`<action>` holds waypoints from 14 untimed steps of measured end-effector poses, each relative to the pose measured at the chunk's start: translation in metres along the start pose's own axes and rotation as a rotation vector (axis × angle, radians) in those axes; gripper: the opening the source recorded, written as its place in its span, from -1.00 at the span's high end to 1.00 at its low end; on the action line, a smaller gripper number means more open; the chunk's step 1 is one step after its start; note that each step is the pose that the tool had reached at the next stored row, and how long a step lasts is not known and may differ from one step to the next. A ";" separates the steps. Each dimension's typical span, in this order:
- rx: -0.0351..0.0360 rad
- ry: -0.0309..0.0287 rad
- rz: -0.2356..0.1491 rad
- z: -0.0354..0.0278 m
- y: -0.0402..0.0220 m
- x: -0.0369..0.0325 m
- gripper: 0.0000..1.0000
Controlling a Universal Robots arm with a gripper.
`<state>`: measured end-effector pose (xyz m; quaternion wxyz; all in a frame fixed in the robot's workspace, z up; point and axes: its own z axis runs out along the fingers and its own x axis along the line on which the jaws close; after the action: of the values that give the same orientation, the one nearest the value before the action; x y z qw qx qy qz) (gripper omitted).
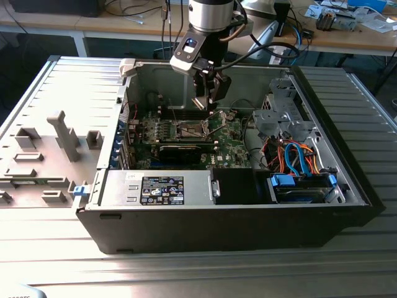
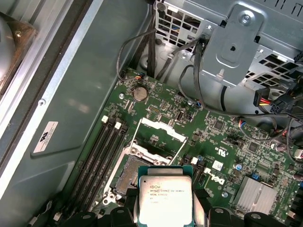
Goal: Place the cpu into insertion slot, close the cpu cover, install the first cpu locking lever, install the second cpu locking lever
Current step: 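Place the cpu into insertion slot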
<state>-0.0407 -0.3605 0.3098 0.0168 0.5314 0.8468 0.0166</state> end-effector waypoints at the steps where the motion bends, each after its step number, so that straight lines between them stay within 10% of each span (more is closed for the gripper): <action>1: 0.0000 -0.0001 0.001 0.0002 0.0000 0.0000 -0.08; 14: 0.0001 -0.0006 0.012 0.0015 -0.0001 0.0000 -0.08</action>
<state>-0.0407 -0.3605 0.3083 0.0170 0.5364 0.8437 0.0165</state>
